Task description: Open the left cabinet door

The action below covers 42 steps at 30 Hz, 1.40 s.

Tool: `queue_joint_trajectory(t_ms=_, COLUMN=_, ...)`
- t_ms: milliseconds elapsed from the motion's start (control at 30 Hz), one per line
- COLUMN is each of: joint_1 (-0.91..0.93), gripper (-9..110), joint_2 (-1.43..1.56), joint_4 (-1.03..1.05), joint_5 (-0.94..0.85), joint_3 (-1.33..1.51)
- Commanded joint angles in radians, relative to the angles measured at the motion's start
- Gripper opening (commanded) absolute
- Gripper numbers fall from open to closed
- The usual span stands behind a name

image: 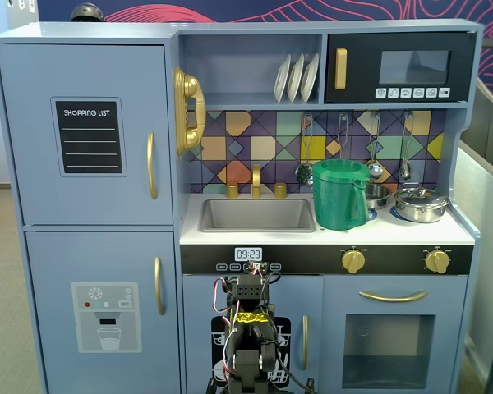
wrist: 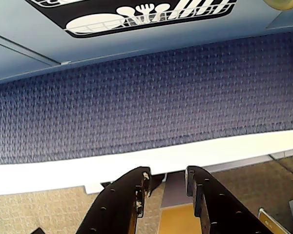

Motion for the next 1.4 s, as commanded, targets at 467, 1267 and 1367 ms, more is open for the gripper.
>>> queue_joint_trajectory(t_ms=467, joint_1=-0.005, gripper=0, joint_2=-0.005, joint_4=0.176, joint_5=0.064, joint_3=0.005)
queue_joint_trajectory(t_ms=1267, joint_1=-0.377, gripper=0, joint_2=-0.023, joint_4=-0.36, joint_5=-0.222, joint_3=-0.552)
queue_joint_trajectory(t_ms=1367, joint_1=-0.456, gripper=0, joint_2=-0.072, joint_4=-0.538, joint_5=-0.324, joint_3=-0.601)
